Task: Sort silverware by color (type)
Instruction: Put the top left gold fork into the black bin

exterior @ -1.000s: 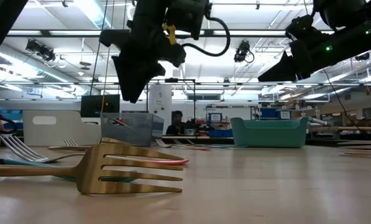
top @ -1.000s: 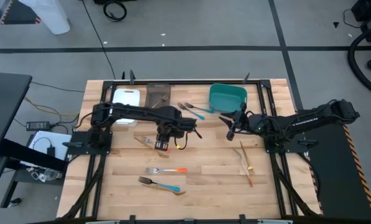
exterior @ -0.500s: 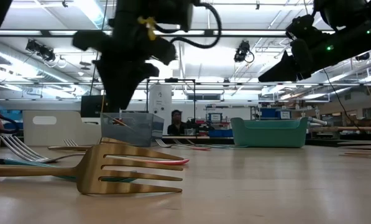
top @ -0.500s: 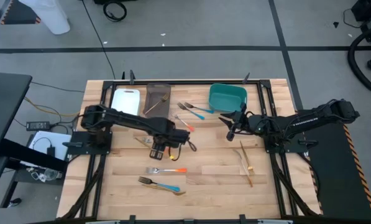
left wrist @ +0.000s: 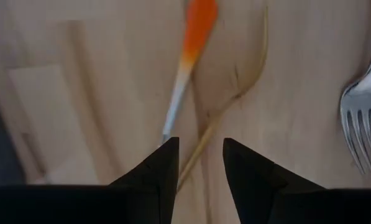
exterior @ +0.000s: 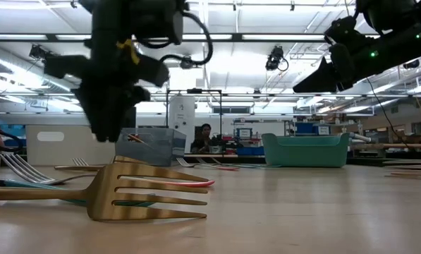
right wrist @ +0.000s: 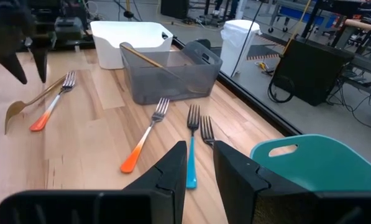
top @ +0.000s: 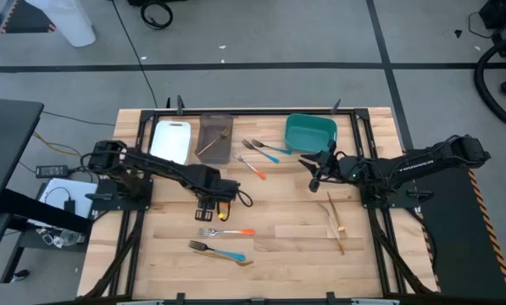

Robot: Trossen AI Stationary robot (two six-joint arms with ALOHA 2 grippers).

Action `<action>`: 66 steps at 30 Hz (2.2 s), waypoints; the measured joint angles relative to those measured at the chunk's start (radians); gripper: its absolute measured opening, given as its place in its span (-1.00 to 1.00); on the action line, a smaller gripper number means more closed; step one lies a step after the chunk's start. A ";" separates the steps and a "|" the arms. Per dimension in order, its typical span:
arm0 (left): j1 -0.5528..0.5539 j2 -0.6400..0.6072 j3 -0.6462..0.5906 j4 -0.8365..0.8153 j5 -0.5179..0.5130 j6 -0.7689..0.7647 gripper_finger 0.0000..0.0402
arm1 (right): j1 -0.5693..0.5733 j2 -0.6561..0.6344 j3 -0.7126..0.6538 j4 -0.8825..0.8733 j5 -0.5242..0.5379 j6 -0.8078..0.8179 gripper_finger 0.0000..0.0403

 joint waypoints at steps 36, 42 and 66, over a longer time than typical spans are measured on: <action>-0.034 -0.050 -0.163 0.123 -0.037 0.037 -0.67 | 0.000 0.000 0.000 -0.002 0.000 0.026 -0.55; -0.032 -0.048 -0.163 0.141 -0.056 0.058 -0.57 | 0.000 0.000 0.000 -0.003 0.000 0.026 -0.55; -0.003 -0.050 -0.254 0.222 -0.014 0.083 -0.88 | 0.000 0.000 0.000 -0.002 -0.003 0.026 -0.55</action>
